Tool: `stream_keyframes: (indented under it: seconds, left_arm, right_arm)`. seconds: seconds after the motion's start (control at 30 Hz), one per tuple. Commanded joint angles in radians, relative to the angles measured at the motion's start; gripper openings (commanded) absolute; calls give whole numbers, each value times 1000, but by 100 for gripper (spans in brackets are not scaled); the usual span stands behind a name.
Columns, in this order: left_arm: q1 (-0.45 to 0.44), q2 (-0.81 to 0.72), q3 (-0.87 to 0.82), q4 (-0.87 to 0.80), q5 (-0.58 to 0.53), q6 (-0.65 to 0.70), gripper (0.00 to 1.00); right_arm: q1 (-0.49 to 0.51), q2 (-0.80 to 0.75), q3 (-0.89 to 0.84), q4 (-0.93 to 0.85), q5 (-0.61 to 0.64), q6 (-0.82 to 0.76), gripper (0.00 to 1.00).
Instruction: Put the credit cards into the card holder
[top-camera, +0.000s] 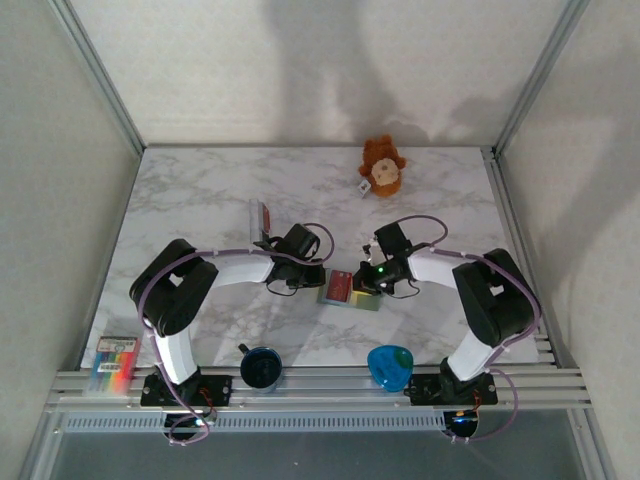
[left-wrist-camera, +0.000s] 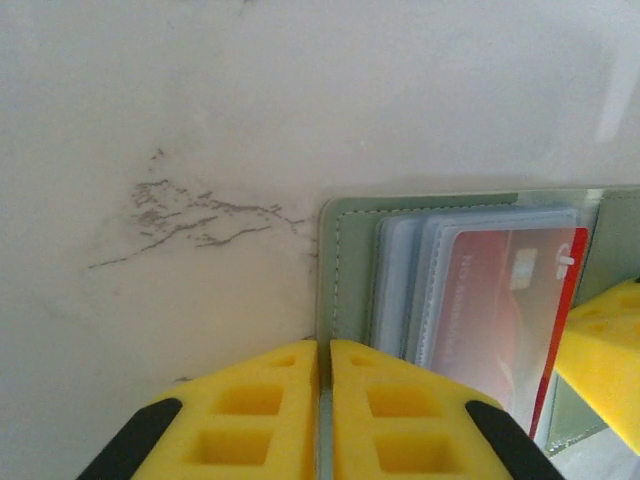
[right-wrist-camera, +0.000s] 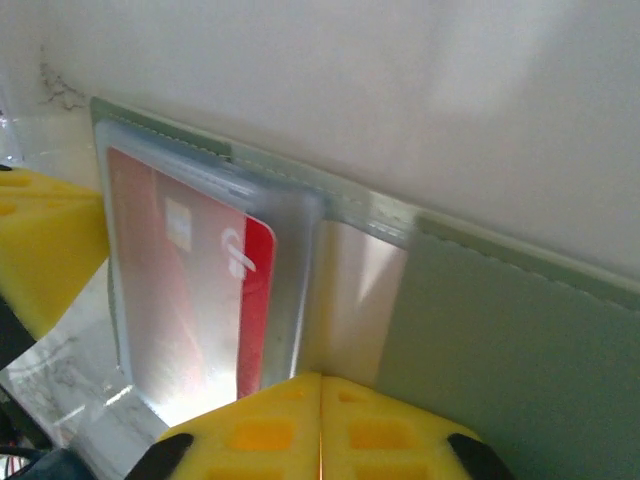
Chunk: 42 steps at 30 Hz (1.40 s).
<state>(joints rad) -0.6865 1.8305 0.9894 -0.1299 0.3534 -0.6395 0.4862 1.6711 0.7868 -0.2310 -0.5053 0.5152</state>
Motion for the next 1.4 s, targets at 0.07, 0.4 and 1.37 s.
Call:
stream_keyframes:
  seconds: [0.07,0.4,1.37]
  left_arm:
    - [-5,-5,-30,-36,-45,-11,10]
    - [-10,-13,-28,-50,-46,-20,10]
    - [-10,-16,-32,-42,-37,-28,10]
  right_arm:
    - [46,62,67,39,1,18,1]
    - [76,49,109,-31,57,-17,14]
    - [79,13,33,30,79,21,2]
